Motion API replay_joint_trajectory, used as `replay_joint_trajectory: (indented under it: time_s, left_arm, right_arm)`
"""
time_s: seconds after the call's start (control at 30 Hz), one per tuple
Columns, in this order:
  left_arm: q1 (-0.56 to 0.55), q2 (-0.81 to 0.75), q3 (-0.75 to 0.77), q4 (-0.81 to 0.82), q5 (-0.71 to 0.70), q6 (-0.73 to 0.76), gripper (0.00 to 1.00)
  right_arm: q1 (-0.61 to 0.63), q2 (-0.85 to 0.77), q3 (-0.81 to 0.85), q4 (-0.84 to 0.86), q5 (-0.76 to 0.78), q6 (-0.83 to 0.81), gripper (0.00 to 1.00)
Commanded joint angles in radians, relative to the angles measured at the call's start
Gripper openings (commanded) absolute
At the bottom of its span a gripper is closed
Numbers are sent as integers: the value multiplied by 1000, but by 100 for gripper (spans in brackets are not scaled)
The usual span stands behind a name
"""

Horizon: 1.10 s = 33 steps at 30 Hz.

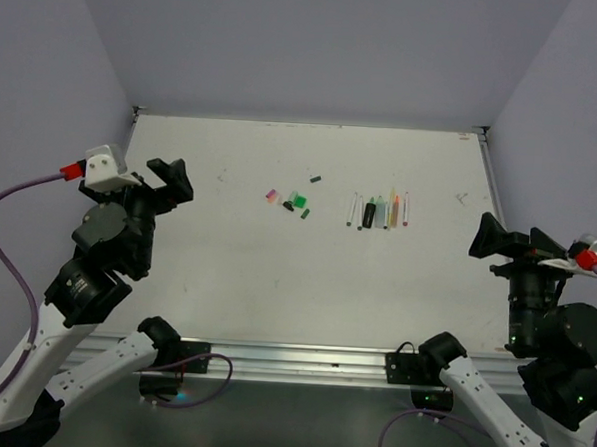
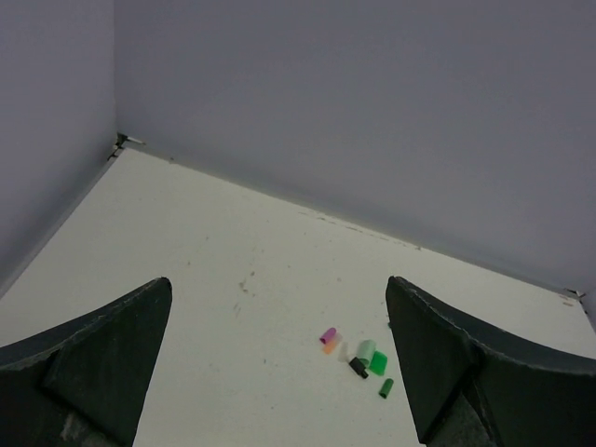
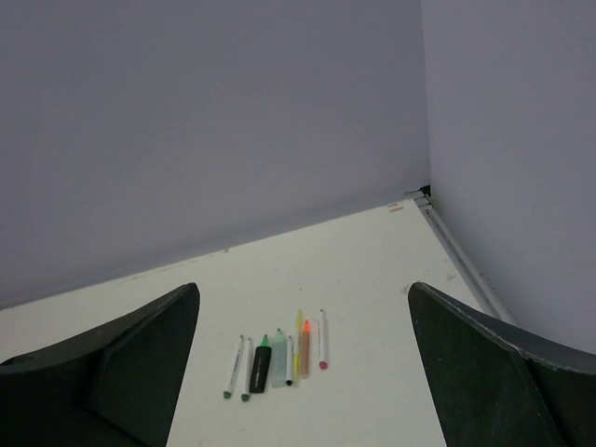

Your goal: Open the pen caps

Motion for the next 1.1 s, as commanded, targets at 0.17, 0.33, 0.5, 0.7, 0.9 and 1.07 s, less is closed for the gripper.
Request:
replay_joint_trajectory:
  time_s: [0.17,0.33,0.5,0.7,0.9,1.07]
  left_arm:
    - [0,-100,-113,-17,-110,34,100]
    - [-2,-177,-199,26,-173,50,100]
    - [-2,-225,-260,109,-185,77,100]
    - [-2,-203,-277,97,-187,85,100]
    - [1,-199,-277,95,-178,91,100]
    - [3,-199,-285,95,-170,94,100]
  right_arm:
    - [-4,-87,-114,0,67,-103,98]
    - [-3,-115,-155,36,72,-113,98]
    - [-3,-107,-171,59,73,-132,99]
    - [-3,-73,-172,71,59,-132,99]
    - [-3,-50,-172,73,53,-127,99]
    - [-3,-46,-171,71,53,-124,99]
